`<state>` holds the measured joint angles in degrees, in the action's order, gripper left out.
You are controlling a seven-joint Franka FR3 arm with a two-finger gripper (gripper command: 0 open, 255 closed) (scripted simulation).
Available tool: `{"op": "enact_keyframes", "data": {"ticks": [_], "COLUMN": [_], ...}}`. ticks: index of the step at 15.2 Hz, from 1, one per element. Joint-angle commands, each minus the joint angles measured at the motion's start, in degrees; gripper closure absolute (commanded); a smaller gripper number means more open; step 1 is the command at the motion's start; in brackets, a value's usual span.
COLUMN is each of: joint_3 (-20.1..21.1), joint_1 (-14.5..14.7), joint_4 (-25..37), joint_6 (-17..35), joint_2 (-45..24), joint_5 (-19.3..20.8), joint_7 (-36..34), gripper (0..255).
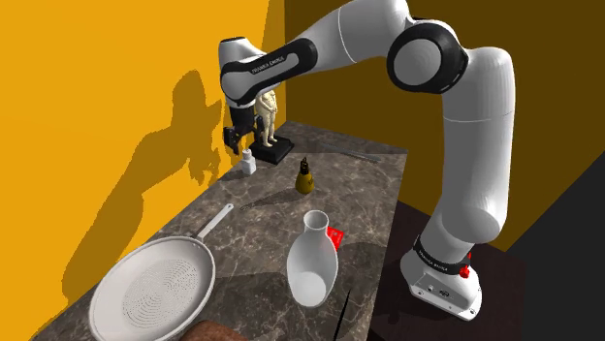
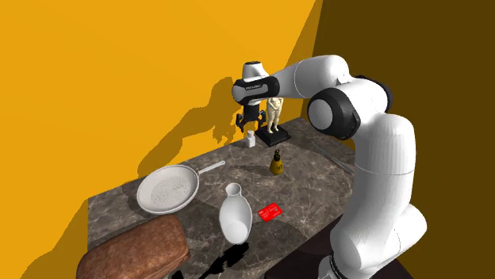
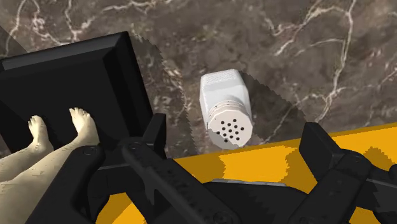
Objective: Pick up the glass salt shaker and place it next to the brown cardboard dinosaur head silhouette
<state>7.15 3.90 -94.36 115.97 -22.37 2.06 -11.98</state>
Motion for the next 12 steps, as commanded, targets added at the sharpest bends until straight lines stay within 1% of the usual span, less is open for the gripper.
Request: {"op": "enact_keyframes", "data": {"ticks": [1, 3, 11, 12], "joint_3": [-0.1, -0.1, -0.1, -0.1], "joint_1": [0.0, 0.0, 0.0, 0.0], "joint_4": [-0.7, -1.4, -1.3, -1.3], "joint_6": [1.3, 2.3, 2.3, 2.3], "joint_2": [-0.5, -1.0, -1.0, -1.0], "joint_5": [0.1, 0.1, 0.1, 0.1], "joint_7": [0.0, 0.0, 0.0, 0.0], "gripper": [0, 0, 0, 255]}}
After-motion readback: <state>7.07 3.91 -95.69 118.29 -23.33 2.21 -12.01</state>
